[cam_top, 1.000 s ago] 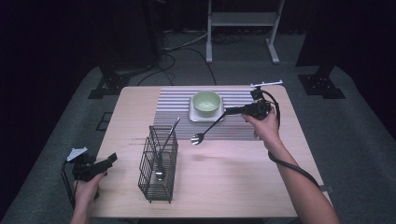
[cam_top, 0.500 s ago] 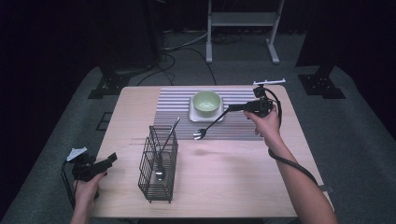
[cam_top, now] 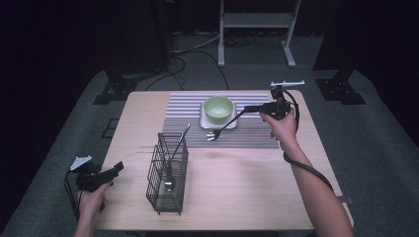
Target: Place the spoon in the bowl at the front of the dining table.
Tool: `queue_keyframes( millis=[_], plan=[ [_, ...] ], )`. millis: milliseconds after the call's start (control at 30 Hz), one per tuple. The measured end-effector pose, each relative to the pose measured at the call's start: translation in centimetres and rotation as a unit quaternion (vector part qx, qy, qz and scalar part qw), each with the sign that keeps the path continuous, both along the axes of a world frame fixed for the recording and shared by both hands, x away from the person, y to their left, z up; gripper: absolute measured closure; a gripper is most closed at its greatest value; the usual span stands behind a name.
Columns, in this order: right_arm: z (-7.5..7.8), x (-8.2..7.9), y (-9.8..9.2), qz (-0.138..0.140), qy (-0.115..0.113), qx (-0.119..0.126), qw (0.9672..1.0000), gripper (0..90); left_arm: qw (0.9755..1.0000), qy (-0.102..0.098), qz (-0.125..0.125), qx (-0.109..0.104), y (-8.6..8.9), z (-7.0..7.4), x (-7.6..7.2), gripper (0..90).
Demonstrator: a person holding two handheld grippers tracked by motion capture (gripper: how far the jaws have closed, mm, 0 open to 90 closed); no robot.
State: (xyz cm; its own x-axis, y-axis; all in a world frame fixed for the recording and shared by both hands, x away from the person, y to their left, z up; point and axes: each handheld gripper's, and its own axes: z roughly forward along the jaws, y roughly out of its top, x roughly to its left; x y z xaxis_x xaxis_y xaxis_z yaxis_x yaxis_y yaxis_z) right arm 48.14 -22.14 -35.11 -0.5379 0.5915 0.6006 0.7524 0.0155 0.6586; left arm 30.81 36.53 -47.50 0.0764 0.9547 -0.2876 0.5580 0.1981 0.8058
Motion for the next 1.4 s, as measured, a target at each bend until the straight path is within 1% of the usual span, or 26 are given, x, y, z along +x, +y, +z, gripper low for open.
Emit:
queue_keyframes(
  millis=[367, 667, 1200, 1400],
  plan=[
    [0.3, 0.8, -0.2, -0.013, -0.003, 0.001, 0.9999, 89.3, 1.0000, 0.001, -0.001, 0.000, 0.0, 0.0, 0.1, 1.3],
    [0.9, 1.3, -0.5, -0.024, -0.006, 0.001, 0.9997, 89.3, 1.0000, 0.002, -0.003, -0.004, -0.1, -0.1, 0.3, 1.3],
    [1.7, 2.5, -0.7, -0.047, -0.013, -0.002, 0.9988, 89.3, 0.9999, 0.003, -0.010, -0.006, -0.5, -0.2, 1.0, 1.3],
    [1.9, 2.9, -0.7, -0.056, -0.014, -0.001, 0.9984, 89.3, 0.9999, 0.003, -0.011, -0.007, -0.6, -0.2, 1.1, 1.3]
  ],
)
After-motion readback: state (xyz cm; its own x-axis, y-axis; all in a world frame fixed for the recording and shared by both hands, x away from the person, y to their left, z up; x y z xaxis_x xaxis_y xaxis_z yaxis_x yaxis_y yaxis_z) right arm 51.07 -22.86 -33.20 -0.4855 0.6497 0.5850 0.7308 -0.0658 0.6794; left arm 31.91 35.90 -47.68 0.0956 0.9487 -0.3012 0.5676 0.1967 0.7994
